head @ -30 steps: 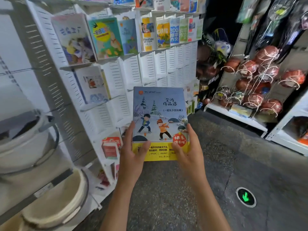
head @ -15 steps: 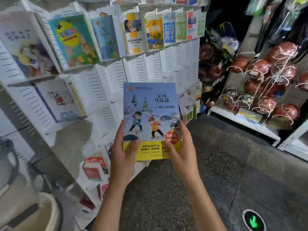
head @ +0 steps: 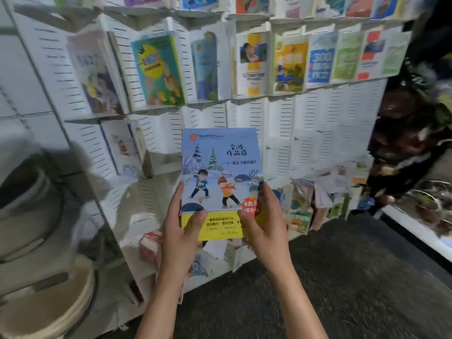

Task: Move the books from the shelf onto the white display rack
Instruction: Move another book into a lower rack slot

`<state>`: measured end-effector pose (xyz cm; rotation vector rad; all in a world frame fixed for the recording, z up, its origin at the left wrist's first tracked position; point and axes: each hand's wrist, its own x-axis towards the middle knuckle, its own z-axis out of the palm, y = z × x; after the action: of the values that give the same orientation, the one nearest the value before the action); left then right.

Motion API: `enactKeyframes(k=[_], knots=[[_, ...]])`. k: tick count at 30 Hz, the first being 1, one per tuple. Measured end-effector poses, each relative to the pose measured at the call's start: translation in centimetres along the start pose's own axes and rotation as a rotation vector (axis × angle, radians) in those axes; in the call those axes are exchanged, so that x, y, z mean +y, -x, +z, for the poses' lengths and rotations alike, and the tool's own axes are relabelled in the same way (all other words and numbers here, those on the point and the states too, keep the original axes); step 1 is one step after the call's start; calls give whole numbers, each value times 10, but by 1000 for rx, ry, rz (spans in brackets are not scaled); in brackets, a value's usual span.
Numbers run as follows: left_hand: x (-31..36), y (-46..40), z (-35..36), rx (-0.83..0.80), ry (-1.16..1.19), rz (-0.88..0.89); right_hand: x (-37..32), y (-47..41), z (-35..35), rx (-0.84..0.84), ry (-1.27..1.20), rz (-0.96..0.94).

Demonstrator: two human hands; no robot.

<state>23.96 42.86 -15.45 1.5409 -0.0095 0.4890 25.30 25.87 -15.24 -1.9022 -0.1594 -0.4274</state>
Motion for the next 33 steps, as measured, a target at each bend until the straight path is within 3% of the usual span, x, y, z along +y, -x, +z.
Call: enactKeyframes(k=[11,24,33], knots=[[-60,-87,-13,92,-110,-15,43,-102,50,-231,-93,44],[-140,-239,-43,-45,-209,-99,73,-221,166,-173,-281,101],[-171,-288,-48,-21,-223,-164,109,-249,213,-171,-156,22]])
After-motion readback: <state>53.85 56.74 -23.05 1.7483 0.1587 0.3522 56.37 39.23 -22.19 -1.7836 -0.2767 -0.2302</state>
